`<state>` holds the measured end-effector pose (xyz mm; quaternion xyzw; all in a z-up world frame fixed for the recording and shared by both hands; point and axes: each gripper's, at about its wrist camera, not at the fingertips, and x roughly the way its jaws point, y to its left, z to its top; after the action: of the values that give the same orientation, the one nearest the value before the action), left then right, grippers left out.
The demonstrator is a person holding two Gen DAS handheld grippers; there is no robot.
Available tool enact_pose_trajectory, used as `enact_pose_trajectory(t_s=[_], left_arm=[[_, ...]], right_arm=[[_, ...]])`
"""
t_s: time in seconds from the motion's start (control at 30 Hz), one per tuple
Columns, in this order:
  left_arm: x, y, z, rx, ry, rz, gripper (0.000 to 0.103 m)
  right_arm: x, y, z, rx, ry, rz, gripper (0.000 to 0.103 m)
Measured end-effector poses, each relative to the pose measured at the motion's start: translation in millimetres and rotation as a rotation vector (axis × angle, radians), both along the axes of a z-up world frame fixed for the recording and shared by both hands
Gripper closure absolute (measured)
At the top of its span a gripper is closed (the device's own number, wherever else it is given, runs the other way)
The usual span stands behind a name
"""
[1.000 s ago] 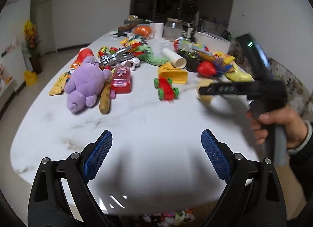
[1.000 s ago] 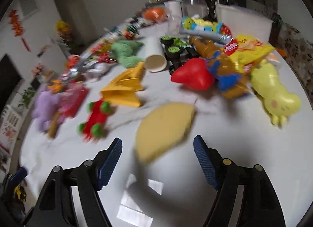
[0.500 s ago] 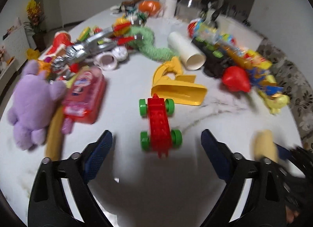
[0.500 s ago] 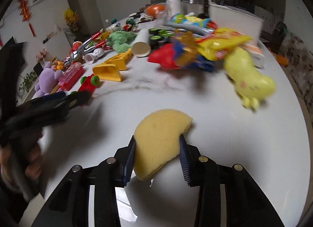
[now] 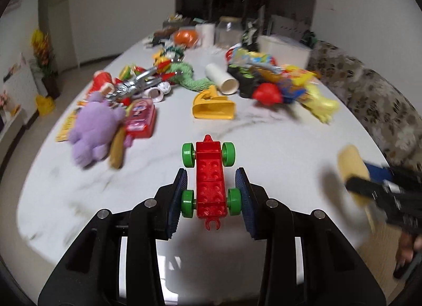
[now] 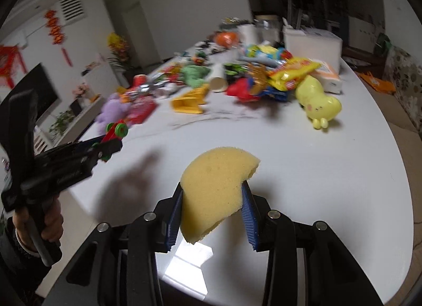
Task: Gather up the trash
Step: 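Drop the yellow sponge and red toy car into the cardboard box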
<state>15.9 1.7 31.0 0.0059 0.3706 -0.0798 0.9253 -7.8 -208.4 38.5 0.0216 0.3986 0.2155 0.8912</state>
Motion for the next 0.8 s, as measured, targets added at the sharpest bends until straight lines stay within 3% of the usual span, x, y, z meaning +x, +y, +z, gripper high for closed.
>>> enact_pose_trajectory(t_s=[0.13,0.33,0.53,0.67,0.73,0.8], left_arm=[[-49,5,5,0.019,-0.01,-0.016,0.065],[-99,12,-10,0.042,0.041,-0.026,0.065],[-120,9,-53,0.06,0.171,-0.051,0.065],[-119,8,-89,0.077,0.27,-0.054,0.063],[-114,10,-108,0.081,0.327,-0.037,0.046],[-111,12,-119,0.078,0.363,-0.028,0.037]], right_arm=[[-41,11,10,0.003,-0.013,0.075,0.062],[-87,23,-5,-0.015,0.062,0.174,0.062],[-121,35,-48,-0.06,0.194,0.251,0.06],[-121,40,-88,-0.072,0.29,0.25,0.048],[-118,40,-110,-0.089,0.333,0.233,0.046],[-116,39,-122,-0.094,0.363,0.225,0.046]])
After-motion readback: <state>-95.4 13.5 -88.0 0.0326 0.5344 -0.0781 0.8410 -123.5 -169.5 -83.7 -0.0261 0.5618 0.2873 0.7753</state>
